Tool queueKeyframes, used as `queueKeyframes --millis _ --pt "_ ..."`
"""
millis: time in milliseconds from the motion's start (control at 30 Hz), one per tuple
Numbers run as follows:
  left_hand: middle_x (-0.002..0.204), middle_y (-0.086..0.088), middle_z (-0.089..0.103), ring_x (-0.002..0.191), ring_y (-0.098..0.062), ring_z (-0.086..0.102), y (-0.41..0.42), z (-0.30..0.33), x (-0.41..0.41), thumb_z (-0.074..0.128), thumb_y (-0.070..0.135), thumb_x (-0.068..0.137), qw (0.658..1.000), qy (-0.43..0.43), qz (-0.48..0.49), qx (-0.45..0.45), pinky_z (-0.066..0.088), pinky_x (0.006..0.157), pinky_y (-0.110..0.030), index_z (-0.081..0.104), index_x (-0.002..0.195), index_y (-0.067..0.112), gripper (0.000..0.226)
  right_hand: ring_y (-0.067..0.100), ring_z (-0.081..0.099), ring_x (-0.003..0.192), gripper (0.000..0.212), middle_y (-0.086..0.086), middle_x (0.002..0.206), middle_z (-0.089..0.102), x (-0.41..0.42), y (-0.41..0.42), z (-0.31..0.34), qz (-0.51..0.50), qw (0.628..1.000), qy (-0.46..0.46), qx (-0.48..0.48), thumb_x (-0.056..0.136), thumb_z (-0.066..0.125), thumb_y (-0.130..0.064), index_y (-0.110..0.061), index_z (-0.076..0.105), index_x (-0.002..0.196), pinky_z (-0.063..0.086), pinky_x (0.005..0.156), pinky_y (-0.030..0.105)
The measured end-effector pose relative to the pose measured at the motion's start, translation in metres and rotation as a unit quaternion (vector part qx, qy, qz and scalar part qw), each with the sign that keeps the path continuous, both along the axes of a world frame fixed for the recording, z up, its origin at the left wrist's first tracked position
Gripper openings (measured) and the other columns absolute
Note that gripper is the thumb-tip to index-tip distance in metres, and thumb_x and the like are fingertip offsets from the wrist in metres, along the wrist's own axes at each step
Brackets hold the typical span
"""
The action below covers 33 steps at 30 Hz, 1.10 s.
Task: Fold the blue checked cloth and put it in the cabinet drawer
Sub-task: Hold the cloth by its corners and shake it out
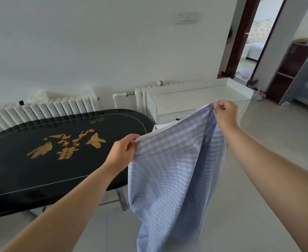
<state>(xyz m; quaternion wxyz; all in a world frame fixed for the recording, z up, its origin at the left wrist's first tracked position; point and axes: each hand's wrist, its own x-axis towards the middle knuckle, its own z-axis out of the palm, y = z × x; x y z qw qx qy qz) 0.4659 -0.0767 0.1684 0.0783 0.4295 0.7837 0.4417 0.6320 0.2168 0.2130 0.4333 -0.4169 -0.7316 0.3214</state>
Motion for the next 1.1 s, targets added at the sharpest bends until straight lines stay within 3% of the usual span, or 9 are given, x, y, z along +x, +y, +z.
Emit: queueKeyframes --millis 67,167,267,433,633,700,867,1000,1100 --pt "0.084 0.007 0.069 0.072 -0.010 0.064 -0.005 0.015 0.007 0.045 0.015 0.099 0.997 0.040 -0.070 -0.013 0.052 0.062 -0.022 0.065 0.104 0.026 0.023 0.018 0.026 0.055 0.041 0.002 0.053 0.023 0.004 0.004 0.003 -0.006 1.000 -0.018 0.023 0.092 0.051 -0.015 -0.013 0.032 0.056 0.022 0.056 0.030" --pt "0.077 0.005 0.066 0.066 -0.011 0.062 -0.005 0.024 0.014 0.042 0.034 0.100 0.975 -0.066 -0.133 -0.164 0.051 0.057 -0.024 0.064 0.091 0.023 0.026 0.016 0.024 0.055 0.041 0.003 0.055 0.023 0.008 0.007 0.005 -0.008 0.999 -0.021 0.036 0.092 0.050 -0.013 -0.013 0.030 0.056 0.022 0.058 0.030" --pt "0.078 0.000 0.064 0.065 -0.011 0.060 -0.005 0.015 0.003 0.044 0.034 0.099 0.916 -0.133 -0.154 -0.347 0.049 0.058 -0.021 0.062 0.092 0.015 0.027 0.016 0.042 0.068 0.030 0.005 0.072 0.045 0.001 -0.002 0.005 0.021 0.999 -0.010 0.045 0.092 0.053 -0.013 -0.010 0.046 0.063 0.034 0.066 0.026" --pt "0.089 0.000 0.070 0.065 -0.007 0.061 -0.015 -0.011 -0.021 0.055 0.022 0.089 0.796 -0.035 -0.167 -0.580 0.044 0.053 -0.017 0.062 0.103 0.023 0.016 0.015 0.049 0.081 0.017 0.002 0.090 0.053 -0.008 -0.020 0.002 0.070 0.995 -0.004 0.075 0.092 0.055 -0.009 -0.014 0.055 0.075 0.031 0.067 0.001" --pt "0.132 -0.006 0.057 0.115 -0.021 0.057 0.001 -0.007 -0.013 0.066 0.019 0.086 0.651 0.128 -0.234 -0.711 0.044 0.102 -0.035 0.049 0.135 0.018 0.052 0.012 0.051 0.082 0.013 0.000 0.089 0.055 -0.010 -0.047 0.010 0.131 0.982 -0.013 0.137 0.090 0.058 -0.007 -0.001 0.063 0.080 0.033 0.073 0.000" --pt "0.146 -0.004 0.043 0.131 -0.025 0.043 0.013 0.016 -0.016 0.065 0.013 0.084 0.696 0.143 -0.209 -0.672 0.037 0.104 -0.038 0.035 0.145 0.024 0.069 0.011 0.051 0.079 0.011 -0.001 0.087 0.056 -0.008 -0.058 0.013 0.144 0.978 -0.010 0.152 0.088 0.060 -0.006 -0.002 0.064 0.079 0.034 0.073 0.001" --pt "0.157 -0.007 0.025 0.143 -0.028 0.025 0.061 0.054 -0.019 0.038 0.022 0.101 0.953 0.136 -0.101 -0.253 0.022 0.117 -0.042 0.020 0.151 0.016 0.053 -0.002 0.052 0.078 0.010 -0.003 0.086 0.057 0.001 -0.082 0.018 0.198 0.964 -0.023 0.177 0.087 0.062 -0.004 0.001 0.063 0.078 0.040 0.074 0.008" --pt "0.159 0.002 0.019 0.145 -0.012 0.015 0.094 0.065 -0.002 0.027 0.035 0.104 0.972 -0.027 -0.204 -0.116 0.013 0.113 -0.025 0.015 0.152 0.019 0.052 -0.001 0.054 0.079 0.011 -0.014 0.084 0.056 0.009 -0.095 0.018 0.239 0.954 -0.025 0.179 0.087 0.061 -0.005 -0.002 0.061 0.077 0.044 0.076 0.016" --pt "0.134 0.003 0.055 0.122 -0.009 0.048 0.107 0.068 0.003 0.036 0.035 0.102 0.965 -0.089 -0.231 -0.079 0.037 0.100 -0.025 0.045 0.138 0.022 0.039 -0.002 0.054 0.080 0.009 -0.016 0.086 0.056 0.014 -0.097 0.020 0.255 0.953 -0.022 0.165 0.087 0.060 -0.004 -0.006 0.063 0.079 0.043 0.077 0.014"
